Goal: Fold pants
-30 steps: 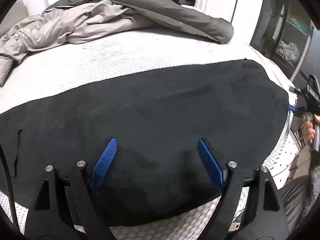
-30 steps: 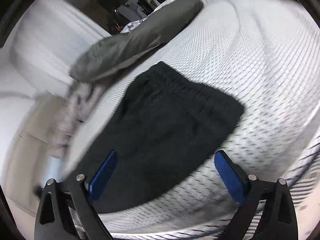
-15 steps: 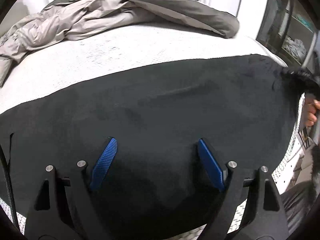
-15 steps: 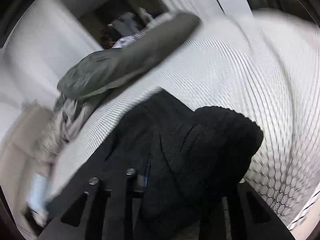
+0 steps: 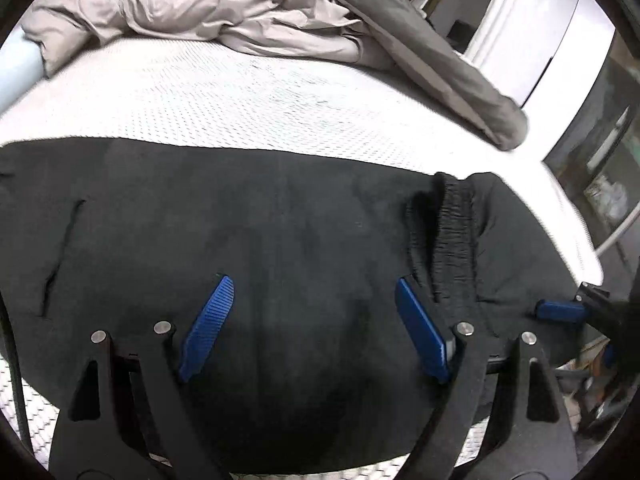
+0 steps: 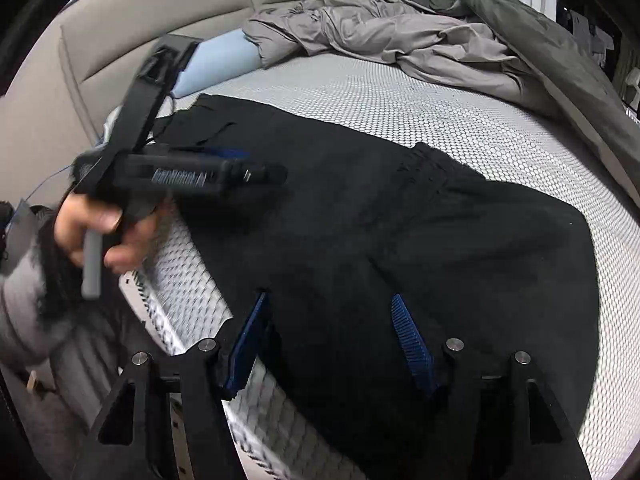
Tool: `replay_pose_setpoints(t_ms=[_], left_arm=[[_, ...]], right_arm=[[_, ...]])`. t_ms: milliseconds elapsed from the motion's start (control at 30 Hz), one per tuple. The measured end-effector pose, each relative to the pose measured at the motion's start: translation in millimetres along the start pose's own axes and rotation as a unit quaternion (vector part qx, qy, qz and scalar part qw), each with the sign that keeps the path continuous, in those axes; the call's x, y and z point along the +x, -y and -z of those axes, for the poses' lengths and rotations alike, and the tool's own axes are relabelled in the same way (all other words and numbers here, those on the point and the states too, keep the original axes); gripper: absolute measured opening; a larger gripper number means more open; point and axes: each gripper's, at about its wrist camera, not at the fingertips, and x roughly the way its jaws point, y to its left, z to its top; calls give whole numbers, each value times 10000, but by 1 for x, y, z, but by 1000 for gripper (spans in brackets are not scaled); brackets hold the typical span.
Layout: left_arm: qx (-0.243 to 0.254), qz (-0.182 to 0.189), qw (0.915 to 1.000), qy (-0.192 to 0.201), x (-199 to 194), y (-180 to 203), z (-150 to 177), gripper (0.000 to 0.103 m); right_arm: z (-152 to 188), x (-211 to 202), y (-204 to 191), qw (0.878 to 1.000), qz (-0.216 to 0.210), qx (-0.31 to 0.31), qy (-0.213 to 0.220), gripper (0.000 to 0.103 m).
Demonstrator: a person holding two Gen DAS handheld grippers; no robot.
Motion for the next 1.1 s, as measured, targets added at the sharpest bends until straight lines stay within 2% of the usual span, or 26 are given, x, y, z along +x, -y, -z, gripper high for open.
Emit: replay_pose_setpoints(t_ms=[100,167,200,267,333,367,400,467,500,567,600,667,733,800,900,967,1000,1033,1067,1100], left_arm=[[-200,539,9983,-137,3,5,0,81],[-256,870,9955,-266,7,14,1,81],[-210,993,9943,-330,11,21,2,81],[183,959,9941,-475,17,40,6,81],[771,785,9912,-736,23,56,14,81],[1224,562,9877,-790,23,65,22,81],[1637,383,9825,-799,22,72,28,82],[2090,286,9747,-741,15,75,36,82],[2058,335,9753,-735,13,72,36,82],[1599,689,9822,-702,8,60,28,81],[1201,943,9860,-667,10,51,21,81],[591,1234,9877,-760,20,42,10,81],[26,1572,9820,-1046,41,35,2,81],[-121,1754,9769,-1215,59,39,-5,81],[-228,1811,9739,-1348,71,45,-11,79],[-401,1662,9765,-1313,73,44,-15,54],[-487,1641,9767,-1292,74,42,-14,52],[-549,1659,9772,-1209,73,40,-13,33],[-538,1625,9785,-1146,72,39,-13,21],[-518,1619,9798,-1052,68,38,-14,20]], right_arm=[[24,-45,41,9946,-19,782,680,70],[42,-65,73,9835,171,1481,1022,74],[51,-68,91,9761,455,1863,1026,74],[56,-55,109,9704,1002,2119,578,74],[68,-33,100,9798,1069,1690,-56,75],[73,-24,91,9835,1166,1352,-303,75],[78,-19,81,9850,1345,990,-423,74],[84,-26,71,9863,1524,527,-336,76],[87,-32,73,9862,1526,573,-300,78],[89,-44,85,9864,1319,970,-148,79],[89,-51,92,9849,1202,1242,-10,79],[87,-57,101,9814,1109,1550,223,79],[81,-61,105,9772,901,1871,442,79],[83,-59,112,9734,688,2114,551,79],[79,-46,123,9685,407,2399,530,79],[79,-36,127,9674,461,2461,373,79],[86,-36,128,9673,486,2467,318,79],[87,-29,128,9674,499,2467,279,79],[86,-27,127,9677,524,2453,273,79],[80,-29,125,9680,554,2430,275,80]])
